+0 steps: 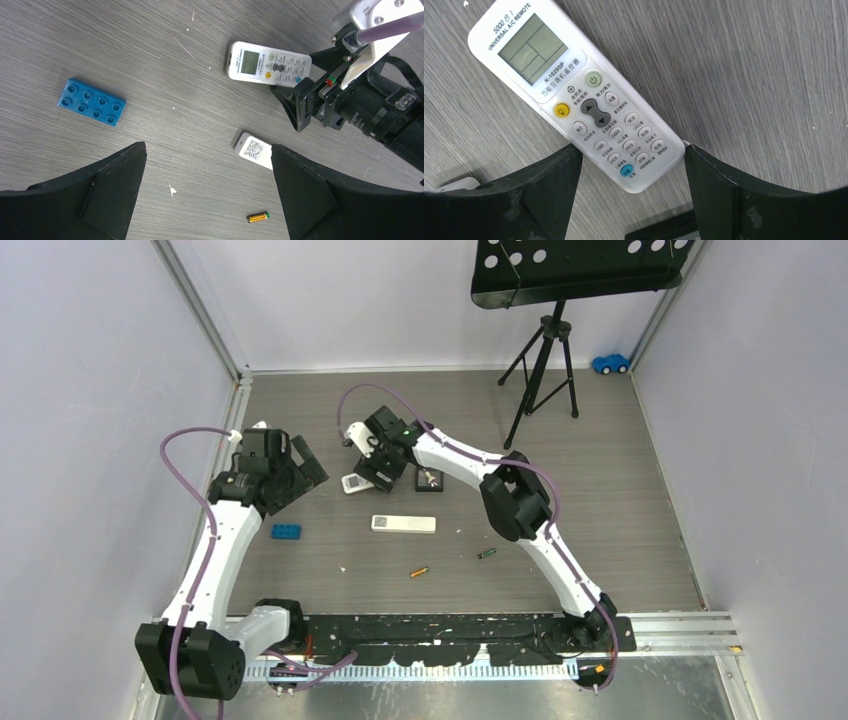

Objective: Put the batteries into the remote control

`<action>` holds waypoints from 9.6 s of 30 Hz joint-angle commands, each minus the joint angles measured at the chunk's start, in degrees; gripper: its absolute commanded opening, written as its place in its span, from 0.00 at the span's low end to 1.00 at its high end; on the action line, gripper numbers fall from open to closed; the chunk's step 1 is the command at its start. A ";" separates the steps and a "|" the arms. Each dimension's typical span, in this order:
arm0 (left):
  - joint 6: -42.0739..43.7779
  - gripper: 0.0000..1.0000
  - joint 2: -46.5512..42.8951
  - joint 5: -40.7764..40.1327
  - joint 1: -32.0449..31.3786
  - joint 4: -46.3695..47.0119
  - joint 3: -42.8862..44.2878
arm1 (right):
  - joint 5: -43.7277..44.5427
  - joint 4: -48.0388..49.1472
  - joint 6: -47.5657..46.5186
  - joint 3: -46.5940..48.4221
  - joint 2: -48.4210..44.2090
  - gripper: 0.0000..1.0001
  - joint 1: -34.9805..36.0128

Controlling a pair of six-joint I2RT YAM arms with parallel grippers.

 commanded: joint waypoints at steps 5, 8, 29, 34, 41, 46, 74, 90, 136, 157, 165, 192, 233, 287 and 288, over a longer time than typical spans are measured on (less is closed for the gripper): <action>2.49 0.97 0.95 1.87 0.62 -0.06 1.74 | 1.53 -3.81 -0.21 7.83 8.25 0.90 -0.51; 2.89 0.97 1.01 2.23 0.66 -0.20 1.87 | 1.27 -3.94 0.41 9.83 9.72 0.91 -1.02; 2.14 0.95 3.36 4.88 0.69 1.70 0.30 | -10.23 -0.94 10.37 -2.47 -3.42 0.67 -0.53; 2.46 0.95 2.74 4.36 0.83 1.67 0.62 | 1.11 3.53 7.72 -3.16 -2.32 0.88 0.13; 2.46 0.95 2.64 4.87 0.84 1.50 0.27 | -1.74 5.62 -0.34 -1.65 1.55 0.89 0.90; 2.70 0.95 2.90 4.94 0.85 1.22 0.38 | -1.46 8.45 -1.30 -1.27 2.84 0.87 2.28; -8.00 0.45 17.25 20.83 -17.32 18.87 -8.15 | 14.65 21.81 31.78 -39.14 -44.46 0.30 0.62; -19.53 0.22 37.36 12.54 -29.42 17.04 0.94 | 19.40 16.12 40.24 -53.70 -71.28 0.31 0.57; -5.80 0.86 6.68 42.72 -12.34 24.78 7.42 | -14.73 29.72 69.35 -63.65 -80.09 0.34 -1.54; -36.69 0.89 -0.08 53.79 -12.34 56.42 1.07 | -21.87 55.79 86.87 -64.66 -75.70 0.34 -1.54; -36.25 0.74 -0.95 58.13 -12.34 55.66 0.91 | -24.22 58.50 89.64 -62.26 -71.05 0.34 -1.54; -17.02 0.00 4.23 27.94 -12.34 13.69 4.83 | 13.02 22.61 45.90 -48.61 -61.82 0.82 9.53; -16.61 0.74 -0.60 73.02 -5.49 51.24 -5.08 | -46.56 37.67 65.75 -52.77 -66.11 0.10 -4.34; -13.84 0.00 -0.81 40.23 -12.18 40.91 -16.01 | -4.76 30.78 71.98 -71.22 -79.89 0.65 -9.63; -14.36 0.00 -0.44 38.55 -13.40 42.70 -17.57 | -4.55 32.19 74.27 -72.90 -79.99 0.63 -9.63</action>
